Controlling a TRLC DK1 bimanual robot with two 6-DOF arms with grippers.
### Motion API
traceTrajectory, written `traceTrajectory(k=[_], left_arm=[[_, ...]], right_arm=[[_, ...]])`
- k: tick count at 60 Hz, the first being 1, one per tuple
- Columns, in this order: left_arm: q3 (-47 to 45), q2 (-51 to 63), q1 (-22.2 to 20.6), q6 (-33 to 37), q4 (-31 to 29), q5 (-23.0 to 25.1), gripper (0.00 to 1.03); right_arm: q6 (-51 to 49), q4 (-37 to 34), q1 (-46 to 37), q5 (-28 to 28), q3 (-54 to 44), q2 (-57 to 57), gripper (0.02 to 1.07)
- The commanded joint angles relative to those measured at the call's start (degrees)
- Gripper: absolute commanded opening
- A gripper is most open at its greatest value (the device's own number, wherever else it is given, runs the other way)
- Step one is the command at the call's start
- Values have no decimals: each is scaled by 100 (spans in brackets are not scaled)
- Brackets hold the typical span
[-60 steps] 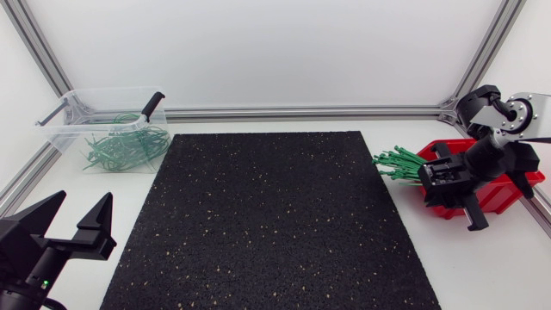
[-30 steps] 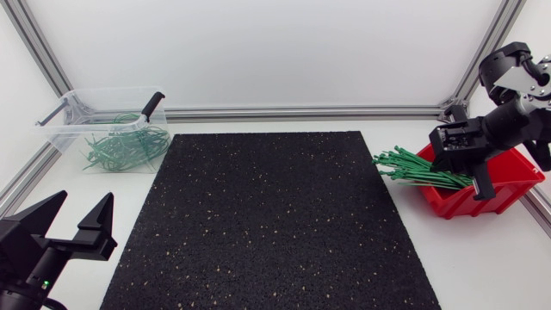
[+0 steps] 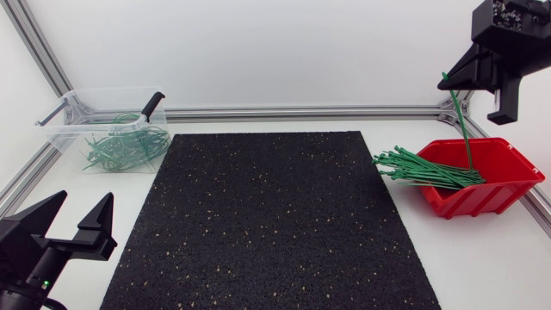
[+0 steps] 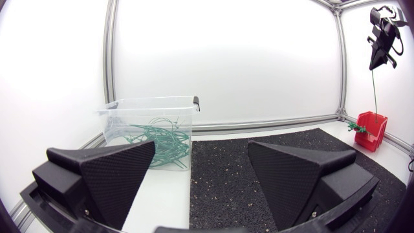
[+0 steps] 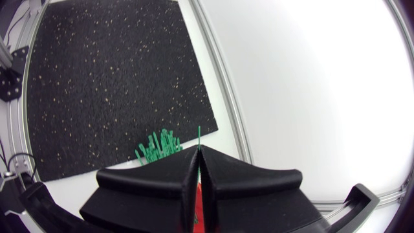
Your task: Take a green cable tie from the red box, thread the tail through the head to close it, then place it in the transparent bin on the left.
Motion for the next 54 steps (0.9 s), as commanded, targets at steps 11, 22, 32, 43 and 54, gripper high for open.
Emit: traceTrajectory(k=[11, 22, 32, 43, 54], left_arm=[[-209, 14, -38, -161, -183, -4, 100], [-209, 14, -38, -161, -183, -4, 100], [-209, 14, -29, -161, -183, -4, 100], [-209, 23, -38, -161, -183, -4, 100], [-209, 23, -46, -161, -183, -4, 100]], right_arm=[[2291, -272, 1323, -13, 382, -310, 8], [4032, -210, 2457, 233, 751, -170, 8], [5165, 106, 2940, 110, 979, 68, 8], [6194, 475, 3389, -101, 821, 349, 8], [7257, 967, 3547, -787, 505, 551, 8]])
